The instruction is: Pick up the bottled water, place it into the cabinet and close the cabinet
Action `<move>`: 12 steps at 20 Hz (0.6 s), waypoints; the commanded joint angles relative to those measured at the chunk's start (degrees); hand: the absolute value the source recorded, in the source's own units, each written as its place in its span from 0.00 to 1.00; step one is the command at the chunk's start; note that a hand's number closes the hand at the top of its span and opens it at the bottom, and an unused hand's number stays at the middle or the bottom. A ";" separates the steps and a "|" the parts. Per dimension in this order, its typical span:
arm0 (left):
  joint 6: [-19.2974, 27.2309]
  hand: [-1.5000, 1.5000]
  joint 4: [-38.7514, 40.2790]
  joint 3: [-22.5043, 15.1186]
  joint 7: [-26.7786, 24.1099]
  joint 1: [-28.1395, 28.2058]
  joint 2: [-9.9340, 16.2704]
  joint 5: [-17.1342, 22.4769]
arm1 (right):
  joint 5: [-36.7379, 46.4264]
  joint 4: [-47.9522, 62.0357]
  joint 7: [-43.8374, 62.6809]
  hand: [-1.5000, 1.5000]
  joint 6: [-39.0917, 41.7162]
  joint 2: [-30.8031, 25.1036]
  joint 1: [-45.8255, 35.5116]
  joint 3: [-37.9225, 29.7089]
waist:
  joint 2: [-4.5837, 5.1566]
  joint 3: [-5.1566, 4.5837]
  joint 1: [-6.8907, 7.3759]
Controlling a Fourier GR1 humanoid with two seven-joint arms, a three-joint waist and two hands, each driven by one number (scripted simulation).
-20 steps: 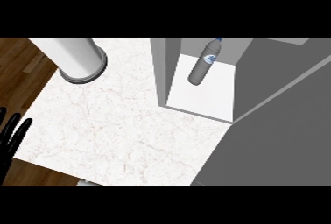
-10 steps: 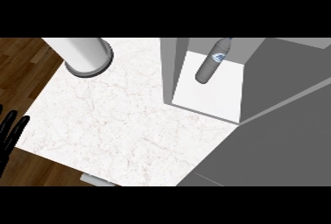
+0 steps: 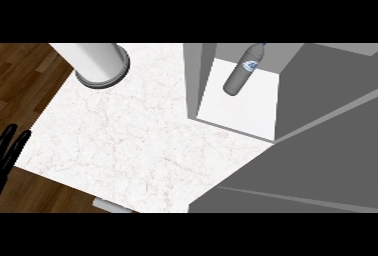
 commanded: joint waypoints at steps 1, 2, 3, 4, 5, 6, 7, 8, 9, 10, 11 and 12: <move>-0.31 0.00 0.21 0.12 0.50 -0.28 0.28 0.49 | 1.48 4.61 5.84 1.00 -3.42 3.57 -7.58 -0.90 | -0.58 0.13 -0.41; -0.20 0.00 0.57 0.71 0.86 -0.36 0.98 0.57 | 1.41 5.35 6.95 1.00 -3.29 3.57 -9.05 -1.45 | -0.55 0.11 -0.11; -0.64 0.00 0.88 0.03 0.24 -0.63 -0.08 0.44 | 1.60 6.70 8.05 1.00 -3.09 3.92 -10.97 -1.46 | -0.62 0.00 -0.63; -0.15 0.00 0.82 0.09 0.21 -0.66 -0.39 0.67 | 1.22 7.19 9.32 1.00 -3.13 3.93 -12.62 -2.40 | -0.72 0.00 -0.61; 0.09 0.00 0.98 0.42 0.34 -1.45 -0.14 0.57 | 1.10 9.19 9.60 1.00 -3.26 4.83 -14.58 -3.05 | -0.52 0.17 -0.96; -0.19 0.00 1.08 0.98 0.50 -1.27 0.44 0.82 | 0.79 10.62 11.04 1.00 -3.44 5.01 -16.18 -3.69 | -0.80 0.21 -0.76; -0.33 0.00 1.55 0.46 0.35 -1.23 -0.13 0.70 | 0.45 12.63 11.91 1.00 -3.50 5.44 -17.73 -4.17 | -0.54 0.15 -0.74; -0.21 0.00 1.40 0.20 0.69 -0.70 -0.07 0.76 | -0.12 13.83 12.97 1.00 -4.14 6.45 -19.62 -4.75 | -0.91 0.25 -0.72; -0.86 0.00 2.03 0.75 0.26 -0.59 0.17 0.61 | -0.11 15.15 13.57 1.00 -4.68 7.14 -21.39 -5.70 | -0.94 0.14 -0.12; -0.20 0.00 1.87 0.54 0.98 -0.99 0.14 1.18 | -0.68 17.16 14.44 1.00 -4.91 7.92 -23.93 -6.59 | -0.93 0.36 -0.96; -0.57 0.00 1.87 0.53 0.77 -1.31 -0.05 1.29 | -0.73 19.63 15.25 1.00 -5.66 9.21 -25.33 -6.51 | -0.88 0.37 -1.00; -0.48 0.00 2.26 0.28 0.72 -0.79 -0.28 1.03 | -0.62 21.34 16.46 1.00 -6.45 10.17 -27.22 -6.88 | -1.07 0.35 -0.95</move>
